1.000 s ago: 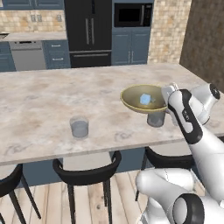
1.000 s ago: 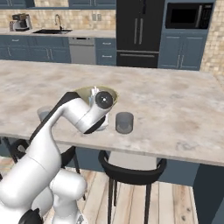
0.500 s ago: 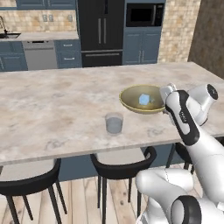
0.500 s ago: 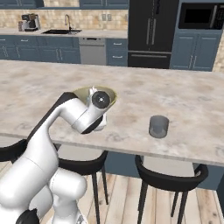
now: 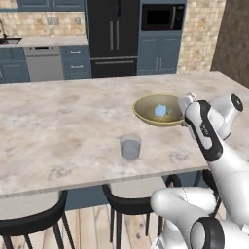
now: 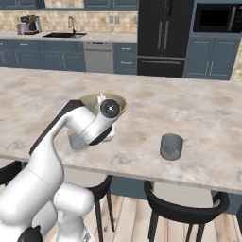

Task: There are four ice cubes in the ice bowl. Place two ice cubes in each glass of water.

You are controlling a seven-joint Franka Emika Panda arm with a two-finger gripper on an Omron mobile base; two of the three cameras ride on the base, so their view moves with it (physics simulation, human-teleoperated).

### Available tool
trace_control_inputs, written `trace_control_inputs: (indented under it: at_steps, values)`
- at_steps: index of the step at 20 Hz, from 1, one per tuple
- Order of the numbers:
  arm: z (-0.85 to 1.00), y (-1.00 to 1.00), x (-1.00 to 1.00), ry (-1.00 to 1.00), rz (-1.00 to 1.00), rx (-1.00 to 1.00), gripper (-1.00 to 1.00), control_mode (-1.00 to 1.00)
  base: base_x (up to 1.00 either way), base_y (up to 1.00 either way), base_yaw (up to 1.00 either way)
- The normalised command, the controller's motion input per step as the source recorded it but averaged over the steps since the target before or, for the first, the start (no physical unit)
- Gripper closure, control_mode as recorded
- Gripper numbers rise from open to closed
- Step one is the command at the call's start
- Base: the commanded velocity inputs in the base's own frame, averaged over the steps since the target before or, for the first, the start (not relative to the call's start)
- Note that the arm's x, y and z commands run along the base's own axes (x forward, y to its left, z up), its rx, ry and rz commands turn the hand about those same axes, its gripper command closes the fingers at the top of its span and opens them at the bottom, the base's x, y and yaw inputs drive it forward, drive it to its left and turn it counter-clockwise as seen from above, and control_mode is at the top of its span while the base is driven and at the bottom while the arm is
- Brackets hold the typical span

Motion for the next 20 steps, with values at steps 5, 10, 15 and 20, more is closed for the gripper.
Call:
trace_control_inputs:
  at_steps: [5, 10, 15, 20]
  values:
    - [0.00, 0.00, 0.00, 0.00, 0.00, 0.00, 1.00, 1.00, 0.39, 0.03, 0.00]
    - [-0.03, 0.01, 0.73, 0.00, 0.00, 0.00, 1.00, -1.00, 0.00, 0.00, 0.00]
    - [-0.06, 0.01, 0.59, 0.01, 0.00, -0.01, 1.00, -1.00, 0.00, 0.00, 0.00]
    - [-0.01, 0.00, 0.06, 0.00, 0.08, -0.04, 1.00, -1.00, 0.00, 0.00, 0.00]
